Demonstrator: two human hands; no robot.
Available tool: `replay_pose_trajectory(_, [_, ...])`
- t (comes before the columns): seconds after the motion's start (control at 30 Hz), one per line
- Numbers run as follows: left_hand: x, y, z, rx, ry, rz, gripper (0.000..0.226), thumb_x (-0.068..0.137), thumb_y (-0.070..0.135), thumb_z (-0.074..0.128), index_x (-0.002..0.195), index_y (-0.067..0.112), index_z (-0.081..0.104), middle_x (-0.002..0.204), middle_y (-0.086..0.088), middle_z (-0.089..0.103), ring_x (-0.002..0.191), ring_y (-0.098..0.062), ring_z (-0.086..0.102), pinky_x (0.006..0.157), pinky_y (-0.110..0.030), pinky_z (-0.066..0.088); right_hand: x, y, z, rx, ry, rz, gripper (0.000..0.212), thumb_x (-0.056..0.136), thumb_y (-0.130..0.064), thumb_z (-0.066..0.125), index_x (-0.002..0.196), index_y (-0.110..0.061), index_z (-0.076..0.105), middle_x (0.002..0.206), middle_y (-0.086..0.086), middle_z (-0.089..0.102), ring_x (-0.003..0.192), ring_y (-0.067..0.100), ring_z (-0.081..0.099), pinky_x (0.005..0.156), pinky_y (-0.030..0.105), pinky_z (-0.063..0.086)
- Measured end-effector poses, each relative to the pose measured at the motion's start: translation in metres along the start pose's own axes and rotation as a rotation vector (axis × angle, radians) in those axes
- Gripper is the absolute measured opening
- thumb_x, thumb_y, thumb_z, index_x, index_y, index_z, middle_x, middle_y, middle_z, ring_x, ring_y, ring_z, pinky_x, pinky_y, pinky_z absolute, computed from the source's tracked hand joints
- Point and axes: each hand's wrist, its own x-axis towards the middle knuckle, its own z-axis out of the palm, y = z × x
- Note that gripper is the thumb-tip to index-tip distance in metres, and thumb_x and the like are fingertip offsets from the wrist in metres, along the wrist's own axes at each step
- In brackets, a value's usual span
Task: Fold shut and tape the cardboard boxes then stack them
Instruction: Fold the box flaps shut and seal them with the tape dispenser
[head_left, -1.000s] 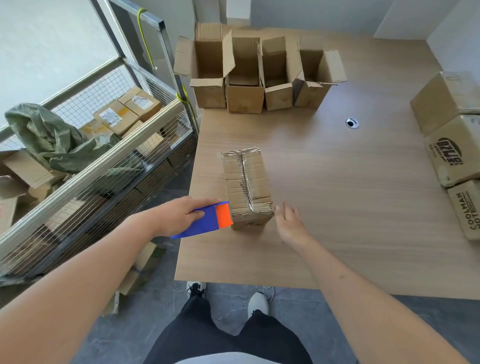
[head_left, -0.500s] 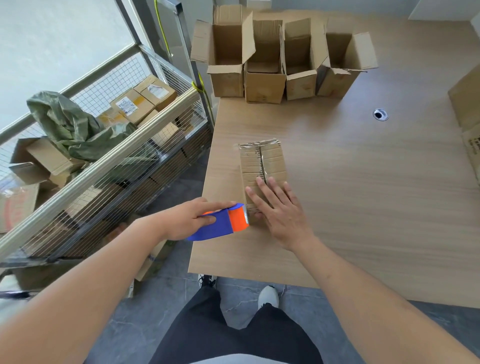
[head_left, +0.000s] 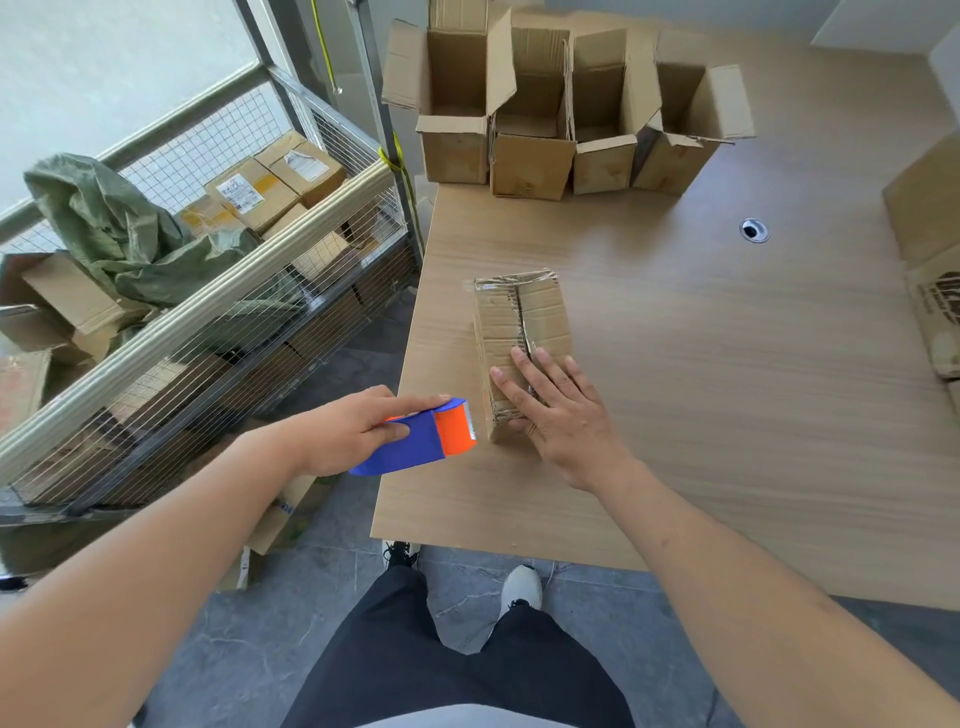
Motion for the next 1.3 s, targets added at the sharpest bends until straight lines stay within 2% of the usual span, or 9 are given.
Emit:
replay_pose_trajectory(0.1, [0.008, 0.0, 0.001, 0.027, 0.001, -0.02, 0.058, 0.11, 0.032, 0.038, 0.133, 0.083, 0.022, 0.112, 0.007, 0.052, 0.103, -0.013, 0.054, 0.094, -0.032, 0.039, 0.001, -0.001, -0.006, 0.019, -0.053, 0.019, 0.063, 0.105, -0.048, 0.044, 0.161, -0.041, 0.017, 0.17, -0.005, 0.015, 0.157, 0.022, 0.015, 0.126, 0.047, 0.016])
replay_pose_trajectory(0.27, [0.014, -0.004, 0.015, -0.156, 0.007, -0.049, 0.054, 0.11, 0.032, 0.037, 0.13, 0.081, 0.033, 0.146, 0.018, 0.051, 0.13, -0.01, 0.049, 0.112, -0.037, 0.036, 0.001, -0.004, -0.01, 0.021, -0.098, 0.035, 0.063, 0.106, -0.047, 0.043, 0.161, -0.042, 0.013, 0.17, -0.007, 0.009, 0.158, 0.023, 0.011, 0.127, 0.046, 0.011])
replay_pose_trajectory(0.57, [0.037, -0.021, 0.021, -0.024, -0.013, -0.217, 0.044, 0.109, 0.035, 0.035, 0.146, 0.058, 0.038, 0.143, 0.012, 0.054, 0.126, -0.018, 0.051, 0.11, -0.045, 0.037, 0.004, -0.003, -0.017, 0.082, -0.177, 0.054, 0.062, 0.104, -0.061, 0.027, 0.157, -0.05, -0.002, 0.17, -0.014, 0.0, 0.158, 0.02, 0.001, 0.127, 0.039, -0.005])
replay_pose_trajectory(0.67, [0.029, -0.029, 0.026, -0.075, 0.046, -0.217, 0.043, 0.107, 0.037, 0.036, 0.139, 0.066, 0.038, 0.127, 0.013, 0.063, 0.111, -0.016, 0.06, 0.1, -0.039, 0.046, 0.005, -0.01, -0.015, 0.11, -0.151, 0.097, 0.067, 0.098, -0.071, 0.026, 0.159, -0.051, 0.007, 0.17, -0.015, 0.005, 0.158, 0.018, 0.002, 0.127, 0.039, -0.005])
replay_pose_trajectory(0.73, [0.032, -0.027, 0.033, -0.061, 0.124, -0.176, 0.043, 0.107, 0.038, 0.038, 0.14, 0.066, 0.036, 0.107, 0.006, 0.067, 0.093, -0.016, 0.064, 0.08, -0.031, 0.05, 0.006, -0.018, -0.013, 0.144, -0.12, 0.154, 0.07, 0.094, -0.075, 0.034, 0.158, -0.051, 0.017, 0.169, -0.016, 0.01, 0.158, 0.016, 0.003, 0.127, 0.039, -0.006])
replay_pose_trajectory(0.83, [0.043, -0.018, 0.041, 0.045, 0.242, -0.149, 0.049, 0.105, 0.045, 0.042, 0.148, 0.064, 0.028, 0.092, 0.0, 0.054, 0.08, -0.013, 0.056, 0.065, -0.024, 0.037, 0.008, -0.028, -0.009, 0.143, -0.065, 0.226, 0.071, 0.091, -0.077, 0.038, 0.155, -0.048, 0.031, 0.168, -0.014, 0.02, 0.158, 0.017, 0.009, 0.127, 0.044, -0.003])
replay_pose_trajectory(0.9, [0.048, -0.014, 0.05, 0.089, 0.296, -0.155, 0.055, 0.103, 0.049, 0.047, 0.151, 0.063, 0.022, 0.09, 0.003, 0.048, 0.078, -0.011, 0.051, 0.065, -0.022, 0.037, 0.008, -0.034, -0.004, 0.134, 0.005, 0.249, 0.067, 0.092, -0.073, 0.039, 0.152, -0.044, 0.04, 0.166, -0.011, 0.029, 0.157, 0.02, 0.016, 0.127, 0.048, 0.004])
replay_pose_trajectory(1.07, [0.059, -0.013, 0.077, 0.204, 0.324, -0.246, 0.067, 0.099, 0.056, 0.052, 0.153, 0.062, 0.013, 0.1, -0.004, 0.045, 0.092, -0.03, 0.05, 0.087, -0.042, 0.051, 0.012, -0.046, 0.007, 0.11, 0.187, 0.295, 0.053, 0.092, -0.056, 0.052, 0.14, -0.034, 0.057, 0.156, -0.003, 0.048, 0.151, 0.028, 0.034, 0.124, 0.055, 0.019])
replay_pose_trajectory(1.3, [0.068, -0.01, 0.1, 0.145, 0.405, -0.205, 0.078, 0.093, 0.063, 0.059, 0.152, 0.064, 0.009, 0.104, -0.003, 0.038, 0.092, -0.024, 0.043, 0.083, -0.039, 0.05, 0.019, -0.055, 0.022, 0.111, 0.284, 0.37, 0.05, 0.08, -0.043, 0.066, 0.129, -0.03, 0.063, 0.149, -0.002, 0.055, 0.149, 0.029, 0.036, 0.124, 0.055, 0.018])
